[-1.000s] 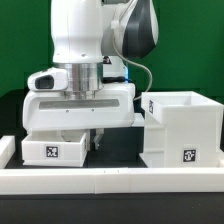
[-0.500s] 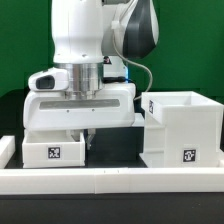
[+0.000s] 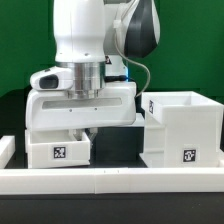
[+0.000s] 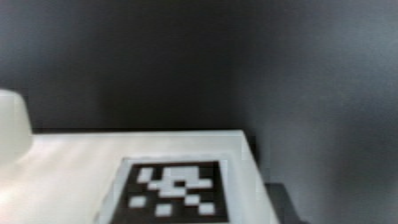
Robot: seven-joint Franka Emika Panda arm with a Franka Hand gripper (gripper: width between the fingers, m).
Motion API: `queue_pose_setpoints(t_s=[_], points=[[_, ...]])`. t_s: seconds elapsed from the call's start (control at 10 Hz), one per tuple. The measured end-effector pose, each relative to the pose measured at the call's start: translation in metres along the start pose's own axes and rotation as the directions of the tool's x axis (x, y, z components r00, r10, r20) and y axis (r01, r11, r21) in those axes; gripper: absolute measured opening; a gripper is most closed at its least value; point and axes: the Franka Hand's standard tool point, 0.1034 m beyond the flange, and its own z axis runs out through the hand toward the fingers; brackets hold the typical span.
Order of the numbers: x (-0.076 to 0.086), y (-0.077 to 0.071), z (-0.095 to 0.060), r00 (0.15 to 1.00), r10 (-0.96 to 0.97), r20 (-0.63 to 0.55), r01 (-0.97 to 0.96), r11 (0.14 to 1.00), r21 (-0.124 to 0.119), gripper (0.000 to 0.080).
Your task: Assemble drawer
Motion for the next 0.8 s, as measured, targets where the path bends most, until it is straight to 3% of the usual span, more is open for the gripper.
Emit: queue_pose_setpoints(t_s=[0.3, 0.6, 0.8], points=[[-0.0033, 0.0001, -0.0093, 0.985, -0.172, -0.002, 0.172, 0.985, 0.003, 0.0041], [-0.0062, 0.0001, -0.0086, 0.982, -0.188, 0.002, 0.188, 0.982, 0.005, 0.0041], [-0.0069, 0.0011, -0.0083, 0.949, -0.317, 0.005, 0.317, 0.949, 0.003, 0.0041]])
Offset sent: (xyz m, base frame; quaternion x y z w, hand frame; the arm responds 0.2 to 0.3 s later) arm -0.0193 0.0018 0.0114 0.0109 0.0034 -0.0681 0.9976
